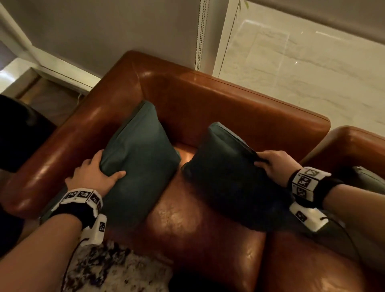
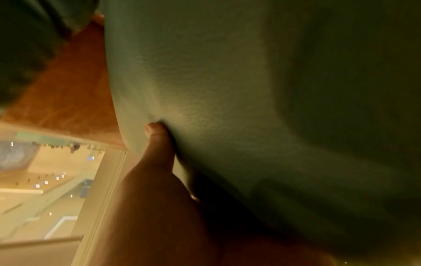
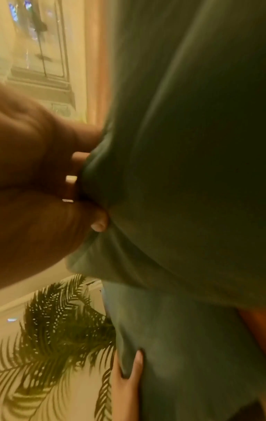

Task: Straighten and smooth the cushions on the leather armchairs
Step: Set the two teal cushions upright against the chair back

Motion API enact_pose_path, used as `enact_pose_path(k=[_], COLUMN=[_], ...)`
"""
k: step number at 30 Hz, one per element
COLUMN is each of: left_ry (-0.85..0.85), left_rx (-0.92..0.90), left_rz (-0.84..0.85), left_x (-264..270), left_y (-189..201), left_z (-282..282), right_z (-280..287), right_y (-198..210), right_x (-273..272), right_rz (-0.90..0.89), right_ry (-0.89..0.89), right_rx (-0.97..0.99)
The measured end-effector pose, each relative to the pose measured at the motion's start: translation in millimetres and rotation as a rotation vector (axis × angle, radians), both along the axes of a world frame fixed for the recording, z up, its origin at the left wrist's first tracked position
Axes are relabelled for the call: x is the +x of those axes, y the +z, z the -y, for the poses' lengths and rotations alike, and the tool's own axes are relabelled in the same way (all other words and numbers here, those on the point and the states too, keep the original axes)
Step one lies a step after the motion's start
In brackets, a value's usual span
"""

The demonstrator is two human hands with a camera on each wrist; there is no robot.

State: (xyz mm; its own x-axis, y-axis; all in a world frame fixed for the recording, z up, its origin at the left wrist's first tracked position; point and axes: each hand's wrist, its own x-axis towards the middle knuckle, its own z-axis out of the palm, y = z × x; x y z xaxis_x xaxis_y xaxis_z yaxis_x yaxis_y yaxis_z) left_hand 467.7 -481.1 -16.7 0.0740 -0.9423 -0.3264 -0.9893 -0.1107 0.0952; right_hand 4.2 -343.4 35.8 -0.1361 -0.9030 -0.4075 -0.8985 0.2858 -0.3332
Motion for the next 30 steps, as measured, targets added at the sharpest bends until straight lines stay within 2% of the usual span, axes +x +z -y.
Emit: enact_pose_path(k=[3, 4, 7, 10, 12, 15, 19, 22, 23, 26, 27, 28, 30], left_ry=[0.009, 0.019, 0.085, 0.147, 0.136, 0.111, 0.106, 0.092, 0.083, 0.033, 0.015, -0.003, -0.039], left_rx=[0.039, 0.029, -0.019, -0.026, -0.016, -0.022, -0.044, -0.083, -0.101, -0.156, -0.182, -0.203, -0.256], left_rz=[0.039, 0.046, 0.031, 0.0, 0.016, 0.063, 0.082, 0.041, 0.024, 0.04, 0.057, 0.073, 0.083], left_x=[-6, -9, -12, -8, -4, 3, 5, 9, 11, 15, 14, 12, 7], left_y=[-4, -3, -1, 2, 1, -6, -16, -17, -18, -19, -20, -21, -24], left_z=[2, 1, -8, -23, -32, -39, -41, -38, -37, -40, -42, -45, -52], right_z=[57, 73, 89, 76, 67, 64, 65, 56, 55, 62, 70, 78, 95], right_y=[-8, -16, -51, -81, -95, -111, -104, -93, -90, -72, -64, -57, -49], right_x=[-21, -22, -12, -4, -12, -33, -36, -28, -27, -19, -11, 3, 49], right_rz=[-0.244, -0.273, -0.173, -0.263, -0.256, -0.252, -0.096, -0.177, -0.219, -0.303, -0.322, -0.337, -0.317], right_ry=[0.026, 0.009, -0.093, -0.101, -0.181, -0.239, -0.255, -0.227, -0.215, -0.23, -0.198, -0.128, 0.125], right_rx=[0.111, 0.142, 0.261, 0.092, -0.027, -0.037, -0.311, -0.506, -0.499, -0.255, -0.228, -0.244, -0.354])
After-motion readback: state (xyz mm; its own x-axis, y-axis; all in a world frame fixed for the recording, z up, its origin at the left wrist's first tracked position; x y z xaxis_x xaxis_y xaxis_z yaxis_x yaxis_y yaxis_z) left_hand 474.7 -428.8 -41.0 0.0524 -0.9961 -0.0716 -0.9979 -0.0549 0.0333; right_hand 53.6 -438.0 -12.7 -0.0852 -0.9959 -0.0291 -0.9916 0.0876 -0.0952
